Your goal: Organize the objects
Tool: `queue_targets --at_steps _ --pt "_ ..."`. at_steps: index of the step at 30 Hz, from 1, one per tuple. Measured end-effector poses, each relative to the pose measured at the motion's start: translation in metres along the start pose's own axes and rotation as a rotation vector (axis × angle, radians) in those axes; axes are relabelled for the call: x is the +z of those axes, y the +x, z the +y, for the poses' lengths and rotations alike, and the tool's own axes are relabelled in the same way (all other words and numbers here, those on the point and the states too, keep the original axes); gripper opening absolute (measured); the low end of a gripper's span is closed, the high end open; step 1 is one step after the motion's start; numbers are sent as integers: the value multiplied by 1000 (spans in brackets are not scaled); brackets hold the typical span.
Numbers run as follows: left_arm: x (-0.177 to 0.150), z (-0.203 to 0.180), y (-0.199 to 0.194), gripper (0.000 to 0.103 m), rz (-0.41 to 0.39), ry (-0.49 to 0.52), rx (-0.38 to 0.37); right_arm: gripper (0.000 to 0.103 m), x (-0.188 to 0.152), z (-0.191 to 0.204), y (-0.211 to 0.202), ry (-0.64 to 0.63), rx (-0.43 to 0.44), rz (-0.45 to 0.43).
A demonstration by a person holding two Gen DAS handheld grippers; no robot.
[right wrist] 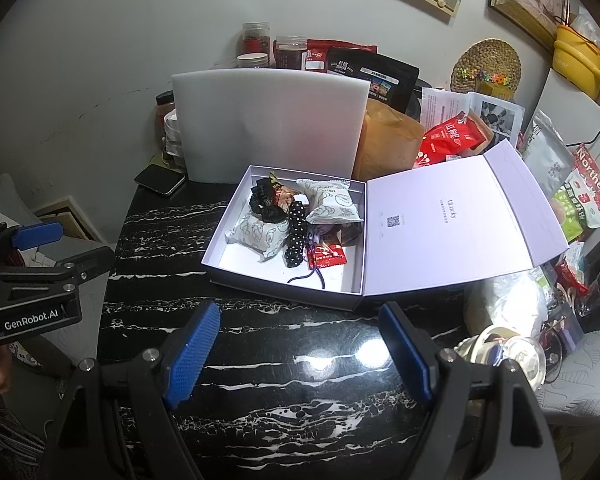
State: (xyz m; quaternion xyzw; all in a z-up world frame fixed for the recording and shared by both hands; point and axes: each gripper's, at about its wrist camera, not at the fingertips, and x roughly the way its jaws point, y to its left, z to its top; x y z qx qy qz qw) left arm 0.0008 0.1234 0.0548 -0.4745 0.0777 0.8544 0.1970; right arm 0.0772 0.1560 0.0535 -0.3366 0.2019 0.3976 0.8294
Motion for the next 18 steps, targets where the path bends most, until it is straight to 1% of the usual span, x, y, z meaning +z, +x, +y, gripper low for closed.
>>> queue_targets --at_steps 18 --pt "-3 -8 1 80 4 13 -12 82 -1 -6 0 3 -3 4"
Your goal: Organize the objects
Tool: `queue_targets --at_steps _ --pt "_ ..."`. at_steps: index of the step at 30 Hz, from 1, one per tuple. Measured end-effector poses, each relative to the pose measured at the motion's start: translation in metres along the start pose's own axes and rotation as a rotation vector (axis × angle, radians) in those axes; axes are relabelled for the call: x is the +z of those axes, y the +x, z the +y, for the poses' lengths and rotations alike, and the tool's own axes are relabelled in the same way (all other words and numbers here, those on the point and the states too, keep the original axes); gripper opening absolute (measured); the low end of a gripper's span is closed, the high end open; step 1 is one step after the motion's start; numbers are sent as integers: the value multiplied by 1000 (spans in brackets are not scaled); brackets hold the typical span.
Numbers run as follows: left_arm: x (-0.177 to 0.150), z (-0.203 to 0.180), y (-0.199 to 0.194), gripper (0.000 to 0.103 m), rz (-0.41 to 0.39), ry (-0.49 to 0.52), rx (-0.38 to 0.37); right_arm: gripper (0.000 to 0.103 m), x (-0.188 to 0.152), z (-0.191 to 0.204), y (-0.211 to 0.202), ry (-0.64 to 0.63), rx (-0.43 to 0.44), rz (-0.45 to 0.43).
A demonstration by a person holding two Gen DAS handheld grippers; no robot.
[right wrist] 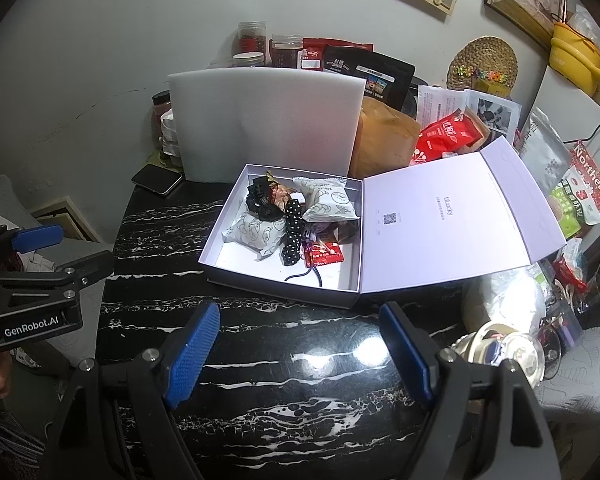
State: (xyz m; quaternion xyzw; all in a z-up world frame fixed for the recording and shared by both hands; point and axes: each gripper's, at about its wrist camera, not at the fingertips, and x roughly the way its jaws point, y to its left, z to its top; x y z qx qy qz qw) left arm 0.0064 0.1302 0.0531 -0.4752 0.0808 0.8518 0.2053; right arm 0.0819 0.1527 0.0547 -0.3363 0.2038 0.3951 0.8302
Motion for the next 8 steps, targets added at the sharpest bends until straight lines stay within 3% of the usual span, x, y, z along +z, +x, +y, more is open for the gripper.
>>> queue_targets --at_steps 8 --pt "-4 -4 -2 80 -13 21 3 82 -4 0 0 -2 3 6"
